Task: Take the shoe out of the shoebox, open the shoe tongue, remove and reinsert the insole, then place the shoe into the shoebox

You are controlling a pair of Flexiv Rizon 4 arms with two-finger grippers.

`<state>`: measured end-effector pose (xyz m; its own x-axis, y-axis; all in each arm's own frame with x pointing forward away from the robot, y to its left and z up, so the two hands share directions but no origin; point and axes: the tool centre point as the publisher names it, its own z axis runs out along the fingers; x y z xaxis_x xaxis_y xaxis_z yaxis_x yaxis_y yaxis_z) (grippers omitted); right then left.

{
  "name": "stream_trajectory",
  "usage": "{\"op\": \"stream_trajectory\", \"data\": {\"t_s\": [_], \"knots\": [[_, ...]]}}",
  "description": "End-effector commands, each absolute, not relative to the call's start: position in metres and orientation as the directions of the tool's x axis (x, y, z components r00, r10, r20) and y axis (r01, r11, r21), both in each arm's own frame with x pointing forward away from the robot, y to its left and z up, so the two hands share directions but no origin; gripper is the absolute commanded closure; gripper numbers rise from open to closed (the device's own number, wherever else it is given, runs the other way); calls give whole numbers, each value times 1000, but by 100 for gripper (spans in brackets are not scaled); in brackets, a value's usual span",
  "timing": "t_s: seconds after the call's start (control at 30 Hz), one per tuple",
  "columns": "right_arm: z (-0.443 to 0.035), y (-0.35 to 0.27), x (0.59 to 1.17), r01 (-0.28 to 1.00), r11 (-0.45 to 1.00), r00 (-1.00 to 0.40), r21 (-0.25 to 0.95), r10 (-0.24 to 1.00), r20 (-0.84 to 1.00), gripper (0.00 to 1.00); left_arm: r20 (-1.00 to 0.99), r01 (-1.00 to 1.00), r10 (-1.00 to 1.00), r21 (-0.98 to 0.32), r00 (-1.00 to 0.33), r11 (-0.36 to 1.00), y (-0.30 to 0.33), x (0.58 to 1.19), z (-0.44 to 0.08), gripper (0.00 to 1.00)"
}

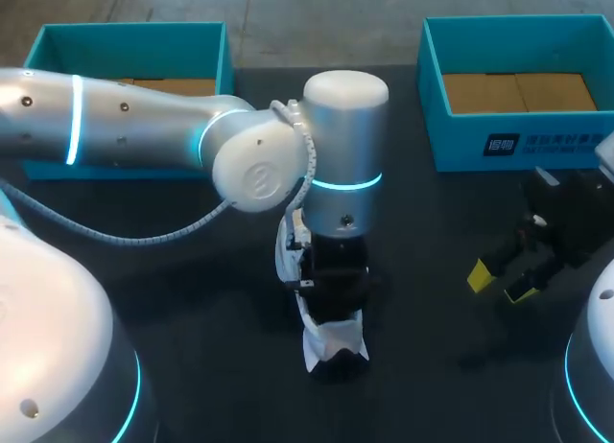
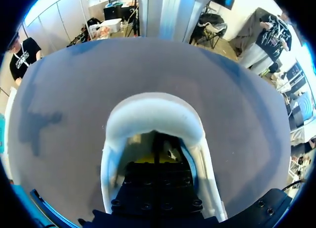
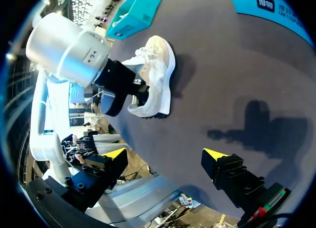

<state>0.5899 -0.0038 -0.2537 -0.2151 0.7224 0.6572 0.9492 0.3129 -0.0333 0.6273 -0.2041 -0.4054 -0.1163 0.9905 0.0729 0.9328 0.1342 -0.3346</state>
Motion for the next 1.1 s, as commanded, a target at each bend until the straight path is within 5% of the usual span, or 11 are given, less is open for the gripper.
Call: {"op": "stream_trajectory", "data": {"t_s": [0.03,0.37,1.1], "knots": [[-254,-4,589,950,311,-214,-33,725,655,0,47,940,991,-313,-124,133,-196,625,-387,100],[-254,-4,589,950,311,-214,-33,725,655,0,87,945,992,-306,-92,115,-193,631,-372,100],[-254,-4,589,950,311,-214,-33,725,655,0,179,935,981,-328,-75,132,-187,615,-426,100]]}}
